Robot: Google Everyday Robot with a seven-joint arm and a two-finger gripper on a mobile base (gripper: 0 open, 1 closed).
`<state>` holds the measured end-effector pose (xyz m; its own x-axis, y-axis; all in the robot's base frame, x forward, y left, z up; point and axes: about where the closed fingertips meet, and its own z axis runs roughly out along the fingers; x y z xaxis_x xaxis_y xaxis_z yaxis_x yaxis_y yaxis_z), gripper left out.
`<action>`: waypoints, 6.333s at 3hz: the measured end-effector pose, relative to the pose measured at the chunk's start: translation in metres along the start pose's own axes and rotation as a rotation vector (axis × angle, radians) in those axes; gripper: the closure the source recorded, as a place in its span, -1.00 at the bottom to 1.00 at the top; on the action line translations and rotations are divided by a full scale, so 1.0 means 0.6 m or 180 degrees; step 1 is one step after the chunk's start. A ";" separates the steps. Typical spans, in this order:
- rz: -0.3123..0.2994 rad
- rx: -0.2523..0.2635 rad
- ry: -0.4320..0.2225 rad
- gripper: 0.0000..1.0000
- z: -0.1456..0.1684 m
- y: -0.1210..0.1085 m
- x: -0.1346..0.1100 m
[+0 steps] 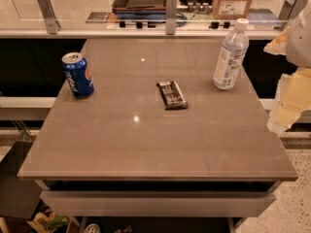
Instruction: Pick rxbar chocolate
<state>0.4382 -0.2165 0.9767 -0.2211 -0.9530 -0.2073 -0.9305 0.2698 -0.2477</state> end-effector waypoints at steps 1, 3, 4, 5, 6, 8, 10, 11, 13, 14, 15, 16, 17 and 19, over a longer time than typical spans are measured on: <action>0.0001 0.0001 0.0000 -1.00 0.000 0.000 0.000; 0.0502 0.0095 -0.0093 -1.00 0.017 -0.013 -0.025; 0.1052 0.0203 -0.0289 -1.00 0.039 -0.027 -0.049; 0.1549 0.0288 -0.0481 -1.00 0.069 -0.036 -0.069; 0.1892 0.0339 -0.0615 -1.00 0.095 -0.042 -0.080; 0.2147 0.0239 -0.1433 -1.00 0.167 -0.034 -0.078; 0.2035 0.0232 -0.1638 -1.00 0.150 -0.032 -0.095; 0.2178 0.0165 -0.1700 -1.00 0.185 -0.016 -0.107; 0.2270 0.0106 -0.1834 -1.00 0.257 -0.006 -0.146; 0.2098 0.0159 -0.1913 -1.00 0.281 -0.028 -0.164; 0.2023 0.0100 -0.1961 -1.00 0.316 -0.042 -0.171; 0.1909 0.0074 -0.1979 -1.00 0.348 -0.056 -0.178; 0.1888 0.0077 -0.1983 -1.00 0.350 -0.058 -0.181; 0.1604 0.0335 -0.2172 -1.00 0.346 -0.106 -0.228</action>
Offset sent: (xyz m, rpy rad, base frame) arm 0.0090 0.0058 -0.0070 0.0587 0.0222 -0.1539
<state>0.5881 -0.0744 0.8243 -0.3457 -0.4330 -0.8325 -0.7287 0.6828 -0.0525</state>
